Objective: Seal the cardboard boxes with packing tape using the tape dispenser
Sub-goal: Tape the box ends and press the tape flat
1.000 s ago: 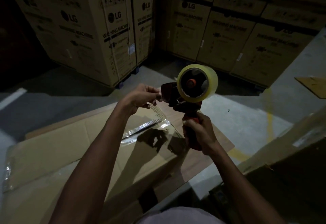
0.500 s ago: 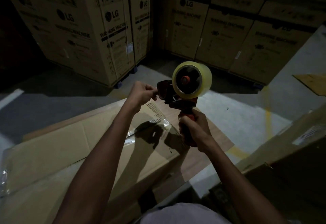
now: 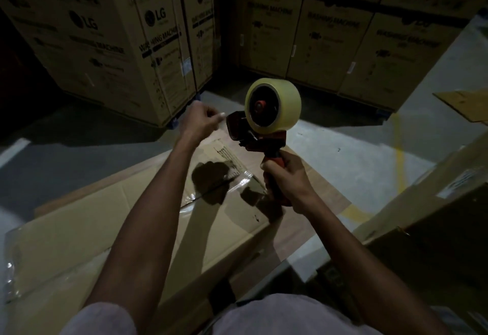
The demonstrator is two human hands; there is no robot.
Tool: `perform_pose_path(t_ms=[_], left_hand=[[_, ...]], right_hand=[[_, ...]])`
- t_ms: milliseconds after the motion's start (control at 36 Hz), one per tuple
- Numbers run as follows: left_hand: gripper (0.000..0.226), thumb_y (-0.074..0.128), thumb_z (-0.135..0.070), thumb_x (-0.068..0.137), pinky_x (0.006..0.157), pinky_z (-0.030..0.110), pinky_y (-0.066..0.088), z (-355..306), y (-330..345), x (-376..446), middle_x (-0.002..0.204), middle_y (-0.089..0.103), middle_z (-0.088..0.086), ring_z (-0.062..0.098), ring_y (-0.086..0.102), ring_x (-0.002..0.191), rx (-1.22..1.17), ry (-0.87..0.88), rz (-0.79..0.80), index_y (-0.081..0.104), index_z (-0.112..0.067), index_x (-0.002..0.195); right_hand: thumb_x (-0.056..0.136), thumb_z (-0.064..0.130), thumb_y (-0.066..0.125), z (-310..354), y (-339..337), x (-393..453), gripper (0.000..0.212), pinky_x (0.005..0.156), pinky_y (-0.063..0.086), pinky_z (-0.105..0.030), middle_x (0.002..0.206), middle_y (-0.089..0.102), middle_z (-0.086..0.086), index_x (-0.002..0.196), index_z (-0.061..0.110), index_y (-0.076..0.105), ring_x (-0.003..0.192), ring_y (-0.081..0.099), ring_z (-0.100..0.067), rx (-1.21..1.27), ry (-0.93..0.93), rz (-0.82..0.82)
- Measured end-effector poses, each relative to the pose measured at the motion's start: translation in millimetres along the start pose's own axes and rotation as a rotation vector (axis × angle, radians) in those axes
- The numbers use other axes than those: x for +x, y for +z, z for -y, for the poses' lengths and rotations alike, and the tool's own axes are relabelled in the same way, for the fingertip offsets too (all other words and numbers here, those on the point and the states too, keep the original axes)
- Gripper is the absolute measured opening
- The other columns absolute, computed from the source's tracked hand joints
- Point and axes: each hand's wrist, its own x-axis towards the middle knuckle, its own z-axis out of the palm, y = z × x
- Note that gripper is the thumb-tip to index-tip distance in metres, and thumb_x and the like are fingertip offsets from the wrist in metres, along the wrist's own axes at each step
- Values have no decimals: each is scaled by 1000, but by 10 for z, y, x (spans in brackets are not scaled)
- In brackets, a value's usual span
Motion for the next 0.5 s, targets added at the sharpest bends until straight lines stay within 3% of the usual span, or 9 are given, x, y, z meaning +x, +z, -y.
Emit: perform_pose_path(t_ms=[111,250,500], left_hand=[[19,69,-30,96,64,34,54,130,-60,158,82,72,6,15,66,69,125,56,29,74,-12,95],[23,69,-36,95,77,42,59,229,41,236,78,73,1,16,69,74,307,108,65,77,-14,94],[27,66,-43,96,81,41,56,481,400,163,85,75,1,19,70,84,361,130,-30,80,-20,102]], right_hand=[[98,11,62,-67,23,-24,16,50,51,-39,65,61,-7,92,-4,59,53,56,-28,-11,39,-14],[95,15,64,-178,105,9,16,53,52,-38,65,63,-8,83,5,61,53,59,-23,-36,82,-71],[81,32,65,-348,155,32,18,50,52,-35,62,64,-5,81,14,63,50,59,-23,-16,200,-110]])
